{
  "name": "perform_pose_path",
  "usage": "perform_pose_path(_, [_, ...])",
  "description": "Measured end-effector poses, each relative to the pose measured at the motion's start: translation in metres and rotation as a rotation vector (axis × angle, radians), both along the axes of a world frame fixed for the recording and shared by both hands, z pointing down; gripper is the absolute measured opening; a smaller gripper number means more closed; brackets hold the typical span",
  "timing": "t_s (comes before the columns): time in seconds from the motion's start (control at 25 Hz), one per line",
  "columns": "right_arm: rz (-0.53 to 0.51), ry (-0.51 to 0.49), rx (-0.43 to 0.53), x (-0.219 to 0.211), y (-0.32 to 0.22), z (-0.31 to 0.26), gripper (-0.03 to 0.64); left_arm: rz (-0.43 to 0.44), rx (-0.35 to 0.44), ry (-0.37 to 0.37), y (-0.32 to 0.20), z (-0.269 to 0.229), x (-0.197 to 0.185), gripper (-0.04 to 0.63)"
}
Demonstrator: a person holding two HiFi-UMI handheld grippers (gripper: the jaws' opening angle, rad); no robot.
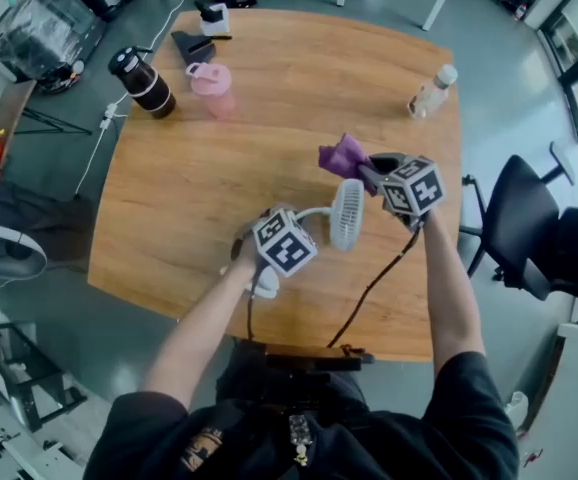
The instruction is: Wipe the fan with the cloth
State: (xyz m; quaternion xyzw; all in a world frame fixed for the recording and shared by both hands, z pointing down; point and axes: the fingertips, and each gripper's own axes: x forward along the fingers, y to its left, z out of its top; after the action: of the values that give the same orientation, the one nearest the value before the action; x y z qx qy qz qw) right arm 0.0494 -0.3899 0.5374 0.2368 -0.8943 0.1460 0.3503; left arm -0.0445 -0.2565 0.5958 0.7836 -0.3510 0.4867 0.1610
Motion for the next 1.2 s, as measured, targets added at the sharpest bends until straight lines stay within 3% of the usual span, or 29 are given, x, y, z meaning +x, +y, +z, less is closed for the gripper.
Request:
perform_pose_path(0.4, [0.202,-0.148,-0.110,0.023,0.070,0.031,0.071,-0.142,-0.020,0.043,-0.008,0.010,-0.006,0.003])
perform_pose_path(0.68, [0.175,-0.249,-0.123,0.024,0.128,0.004,0.071,-0.193,-0.007,0.072,-0.013,0.021,-0.005,0.003])
perform_pose_path(0.8, [0.149,-0.305,-0.083,0.023,0.142,-0.026,0.071,-0.187,-0.009,0.063,-0.012,0.023,-0.003,0.003])
perform_pose_path(1.04, [0.087,-0.346,0.063,0.015,0.117,-0.082,0.071,-0.162,0.002,0.051,-0.009,0.022,0.000,0.003])
perform_pose_path(1.2, [0.142,-0.335,0.013,0.015,0.080,-0.052,0.071,-0.171,-0.004,0.047,-0.008,0.023,0.000,0.003])
